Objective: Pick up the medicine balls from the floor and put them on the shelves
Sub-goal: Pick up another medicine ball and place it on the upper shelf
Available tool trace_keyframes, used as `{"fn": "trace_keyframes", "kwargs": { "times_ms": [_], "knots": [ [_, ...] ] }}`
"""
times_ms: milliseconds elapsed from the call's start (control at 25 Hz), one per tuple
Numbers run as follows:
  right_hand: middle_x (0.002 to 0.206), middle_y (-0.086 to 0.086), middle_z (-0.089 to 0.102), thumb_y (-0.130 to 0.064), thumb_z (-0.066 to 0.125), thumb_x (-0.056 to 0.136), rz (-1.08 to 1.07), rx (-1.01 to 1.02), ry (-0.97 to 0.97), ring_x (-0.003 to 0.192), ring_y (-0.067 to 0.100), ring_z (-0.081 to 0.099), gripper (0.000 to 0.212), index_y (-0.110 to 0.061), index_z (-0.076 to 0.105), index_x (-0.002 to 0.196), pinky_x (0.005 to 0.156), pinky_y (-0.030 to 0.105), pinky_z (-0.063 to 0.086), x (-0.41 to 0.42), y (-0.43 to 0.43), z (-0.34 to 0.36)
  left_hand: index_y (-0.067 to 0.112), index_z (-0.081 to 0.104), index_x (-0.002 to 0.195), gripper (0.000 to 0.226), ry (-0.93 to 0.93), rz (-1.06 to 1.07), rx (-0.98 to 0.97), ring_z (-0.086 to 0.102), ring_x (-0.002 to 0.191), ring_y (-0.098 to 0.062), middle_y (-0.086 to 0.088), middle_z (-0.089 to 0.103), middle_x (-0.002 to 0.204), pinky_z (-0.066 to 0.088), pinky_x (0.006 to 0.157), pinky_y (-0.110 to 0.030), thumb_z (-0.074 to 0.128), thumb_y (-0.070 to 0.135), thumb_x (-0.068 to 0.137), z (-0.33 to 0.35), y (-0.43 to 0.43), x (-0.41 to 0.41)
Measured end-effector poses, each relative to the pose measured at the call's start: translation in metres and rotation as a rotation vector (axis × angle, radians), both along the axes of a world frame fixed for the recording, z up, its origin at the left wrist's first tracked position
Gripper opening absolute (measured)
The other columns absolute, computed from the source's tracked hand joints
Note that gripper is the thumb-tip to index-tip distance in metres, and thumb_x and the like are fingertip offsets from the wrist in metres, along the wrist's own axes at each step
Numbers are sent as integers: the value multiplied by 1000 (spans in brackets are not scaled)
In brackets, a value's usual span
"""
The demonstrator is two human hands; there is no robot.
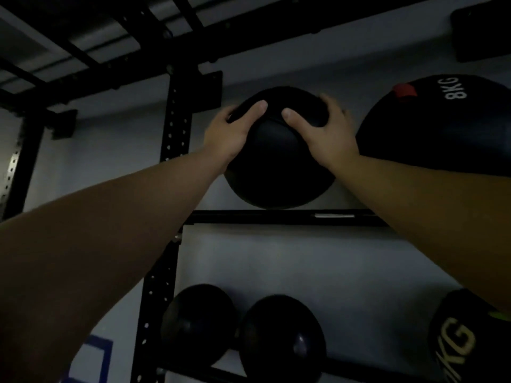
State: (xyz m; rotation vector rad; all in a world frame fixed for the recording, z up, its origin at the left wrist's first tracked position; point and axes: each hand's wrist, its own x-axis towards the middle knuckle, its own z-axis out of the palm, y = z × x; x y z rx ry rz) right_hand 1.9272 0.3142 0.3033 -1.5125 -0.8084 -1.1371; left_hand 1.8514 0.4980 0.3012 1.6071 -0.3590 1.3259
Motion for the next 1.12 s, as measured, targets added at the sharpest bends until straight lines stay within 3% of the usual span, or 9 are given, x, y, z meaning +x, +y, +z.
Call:
{"fn": "trace_keyframes", "kwargs": {
  "times_ms": [120, 320, 440, 520, 600, 640, 840, 1000, 1120],
  "knots": [
    [153, 7, 47, -103, 56, 51, 27, -38, -4, 140, 31, 46, 122, -37, 42, 152, 113, 52, 42, 52, 32, 3, 29, 66, 137, 74, 40, 16, -9, 69, 110, -15, 8, 70, 120, 57, 93, -32, 77, 73, 78, -3, 33, 48],
    [122, 3, 59, -86, 45, 76, 17, 133, -159, 114, 24, 57, 62, -33, 58, 107, 84, 37, 46, 127, 86, 31, 33, 56, 150, 107, -11, 230, 95, 58, 131, -18, 2, 60, 146, 46, 114, -39, 67, 93, 63, 0, 77, 108],
    [141, 10, 59, -85, 30, 84, -94, 16, -84, 128, 35, 54, 77, -33, 60, 133, 96, 45, 47, 154, 111, 36, 34, 43, 159, 97, -75, 354, 262, 48, 133, -9, 6, 50, 147, 35, 107, -17, 68, 81, 78, -5, 106, 138],
    [170, 9, 24, -94, 33, 76, -304, -288, -90, 151, 44, 22, 103, -38, 23, 161, 118, 62, 25, 169, 149, -1, 25, 52, 155, 68, -34, 381, 224, 54, 135, -14, 4, 60, 141, 33, 93, -4, 62, 60, 98, -13, 140, 163],
    [174, 4, -11, -98, 42, 68, -480, -636, -253, 155, 48, -11, 121, -40, -6, 163, 119, 71, -2, 176, 195, -32, 20, 56, 152, 47, 41, 456, 167, 56, 137, -26, -3, 64, 143, 35, 91, -11, 46, 41, 111, -26, 182, 186],
    [174, 3, -14, -97, 44, 69, -504, -729, -334, 154, 47, -17, 121, -41, -8, 163, 118, 70, -8, 176, 216, -31, 20, 55, 152, 45, 58, 469, 106, 55, 137, -30, -9, 62, 146, 36, 95, -18, 38, 36, 114, -35, 203, 195],
    [172, 1, 23, -80, 58, 76, -356, -740, -476, 157, 29, 14, 106, -33, 21, 164, 123, 50, 8, 172, 288, 29, 15, 49, 154, 61, -120, 658, 114, 46, 140, -36, -14, 54, 152, 38, 114, -46, 35, 50, 106, -66, 285, 218],
    [170, 3, 23, -95, 37, 68, -603, -552, -374, 151, 35, 26, 104, -43, 31, 158, 115, 62, 20, 203, 314, 58, 27, 17, 168, 111, -71, 456, 341, 27, 156, -27, -4, 26, 173, 28, 122, -45, 34, 95, 81, -62, 305, 228],
    [161, 1, 41, -97, 28, 73, -627, -535, -341, 142, 36, 39, 97, -45, 38, 154, 107, 62, 32, 206, 322, 59, 34, 5, 167, 128, 29, 411, 360, 21, 158, -32, -1, 14, 176, 30, 121, -52, 49, 101, 67, -59, 310, 233]
  ]
}}
